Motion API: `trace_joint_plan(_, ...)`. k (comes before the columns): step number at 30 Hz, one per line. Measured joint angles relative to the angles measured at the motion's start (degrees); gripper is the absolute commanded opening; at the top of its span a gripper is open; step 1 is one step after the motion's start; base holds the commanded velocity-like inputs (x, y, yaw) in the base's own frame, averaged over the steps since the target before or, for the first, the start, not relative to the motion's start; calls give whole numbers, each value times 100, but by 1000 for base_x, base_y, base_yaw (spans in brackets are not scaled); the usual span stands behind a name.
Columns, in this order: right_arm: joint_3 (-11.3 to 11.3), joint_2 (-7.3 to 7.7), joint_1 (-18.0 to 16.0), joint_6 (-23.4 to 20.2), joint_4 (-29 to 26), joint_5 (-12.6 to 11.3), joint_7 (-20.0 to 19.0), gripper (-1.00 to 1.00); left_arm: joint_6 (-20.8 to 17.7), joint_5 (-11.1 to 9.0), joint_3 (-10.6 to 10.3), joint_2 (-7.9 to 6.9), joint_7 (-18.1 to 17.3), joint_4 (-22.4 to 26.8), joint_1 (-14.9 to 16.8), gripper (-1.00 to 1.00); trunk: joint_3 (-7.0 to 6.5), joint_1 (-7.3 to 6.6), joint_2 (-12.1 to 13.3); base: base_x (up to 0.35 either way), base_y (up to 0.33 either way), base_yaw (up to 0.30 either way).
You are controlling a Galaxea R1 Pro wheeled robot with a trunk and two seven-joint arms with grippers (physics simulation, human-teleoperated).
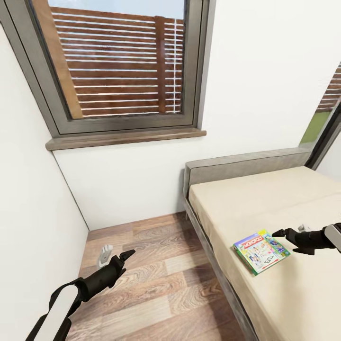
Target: Put all the toys in the child's room - the three board games (two on the bed and one on the table), the two jigsaw puzzles on the table, and the tennis ball on the table - inside the toy box on the table in the child's room.
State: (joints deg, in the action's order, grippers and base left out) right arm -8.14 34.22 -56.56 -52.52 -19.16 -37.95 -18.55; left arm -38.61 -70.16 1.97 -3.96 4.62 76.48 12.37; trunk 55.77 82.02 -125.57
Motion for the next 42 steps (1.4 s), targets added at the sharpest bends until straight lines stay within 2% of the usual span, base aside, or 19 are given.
trace_joint_plan(9,-4,0,0,1,0,1,3,100,2,0,1,0,3,-1,0,100,0,0,0,-6,-6,21)
trace_joint_plan(26,-10,0,-1,1,1,5,3,100,3,-1,1,0,1,1,-1,100,0,0,0,-1,-1,151)
trace_joint_plan(42,-17,-7,0,1,0,0,-3,100,3,0,0,0,4,0,0,100,0,0,0,0,0,23)
